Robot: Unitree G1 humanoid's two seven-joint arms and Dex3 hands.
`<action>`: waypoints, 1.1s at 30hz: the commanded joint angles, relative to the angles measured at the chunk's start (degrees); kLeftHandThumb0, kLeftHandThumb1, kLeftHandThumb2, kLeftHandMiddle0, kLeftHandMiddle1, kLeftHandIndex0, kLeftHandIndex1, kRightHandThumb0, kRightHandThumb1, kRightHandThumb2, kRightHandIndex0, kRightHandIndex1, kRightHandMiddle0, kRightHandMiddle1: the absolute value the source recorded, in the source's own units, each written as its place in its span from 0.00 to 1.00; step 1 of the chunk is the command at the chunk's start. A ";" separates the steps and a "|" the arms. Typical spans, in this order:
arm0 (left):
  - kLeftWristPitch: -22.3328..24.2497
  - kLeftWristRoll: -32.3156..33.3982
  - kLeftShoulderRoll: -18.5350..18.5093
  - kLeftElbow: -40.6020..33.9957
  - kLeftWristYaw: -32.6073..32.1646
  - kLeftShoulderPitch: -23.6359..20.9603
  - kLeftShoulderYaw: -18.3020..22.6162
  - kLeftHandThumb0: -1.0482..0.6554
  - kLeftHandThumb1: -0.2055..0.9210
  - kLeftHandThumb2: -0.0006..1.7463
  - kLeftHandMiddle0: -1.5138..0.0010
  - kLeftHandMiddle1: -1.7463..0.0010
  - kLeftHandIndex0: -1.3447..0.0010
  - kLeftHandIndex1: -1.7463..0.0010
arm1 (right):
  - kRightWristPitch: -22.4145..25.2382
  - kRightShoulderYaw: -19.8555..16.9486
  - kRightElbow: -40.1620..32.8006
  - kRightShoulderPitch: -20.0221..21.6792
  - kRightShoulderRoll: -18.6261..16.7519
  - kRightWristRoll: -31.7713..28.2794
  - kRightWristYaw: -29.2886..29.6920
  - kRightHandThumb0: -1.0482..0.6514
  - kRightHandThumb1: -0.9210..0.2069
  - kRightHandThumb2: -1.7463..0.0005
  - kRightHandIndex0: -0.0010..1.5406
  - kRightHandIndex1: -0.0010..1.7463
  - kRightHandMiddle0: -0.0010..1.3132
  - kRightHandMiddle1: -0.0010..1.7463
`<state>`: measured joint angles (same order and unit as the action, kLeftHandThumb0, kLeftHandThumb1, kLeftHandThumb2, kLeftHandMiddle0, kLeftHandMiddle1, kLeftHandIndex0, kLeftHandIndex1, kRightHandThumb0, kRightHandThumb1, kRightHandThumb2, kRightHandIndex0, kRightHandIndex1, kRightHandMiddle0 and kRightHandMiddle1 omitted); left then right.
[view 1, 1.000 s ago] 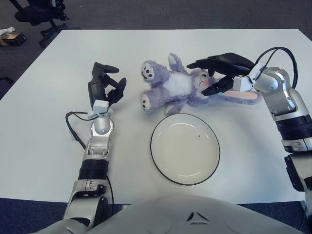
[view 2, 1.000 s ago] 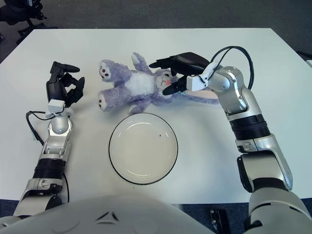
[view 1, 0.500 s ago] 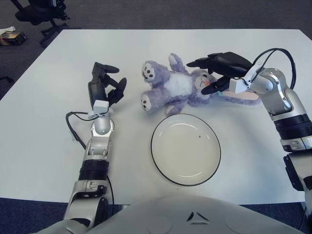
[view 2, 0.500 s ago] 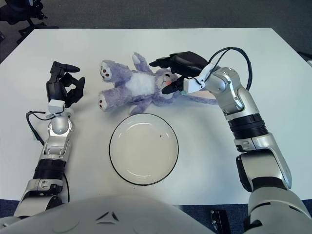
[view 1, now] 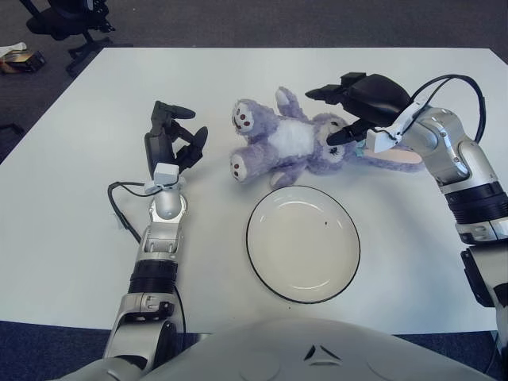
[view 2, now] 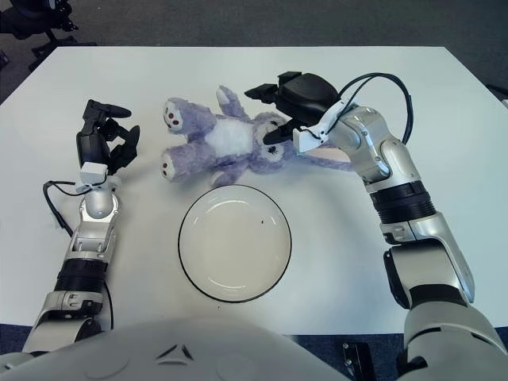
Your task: Put the doll into the plate.
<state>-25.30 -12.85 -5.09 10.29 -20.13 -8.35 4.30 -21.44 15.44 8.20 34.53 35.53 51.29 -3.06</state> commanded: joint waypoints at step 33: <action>-1.91 -0.48 1.05 4.65 -0.45 4.32 -0.64 0.41 1.00 0.18 0.43 0.00 0.68 0.13 | -5.12 1.03 3.99 0.27 0.86 -3.48 -0.12 0.06 0.00 0.60 0.13 0.00 0.17 0.00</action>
<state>-26.81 -12.97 -5.46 11.26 -20.23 -8.60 4.19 -26.14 16.23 11.65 34.06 35.59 49.04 -1.96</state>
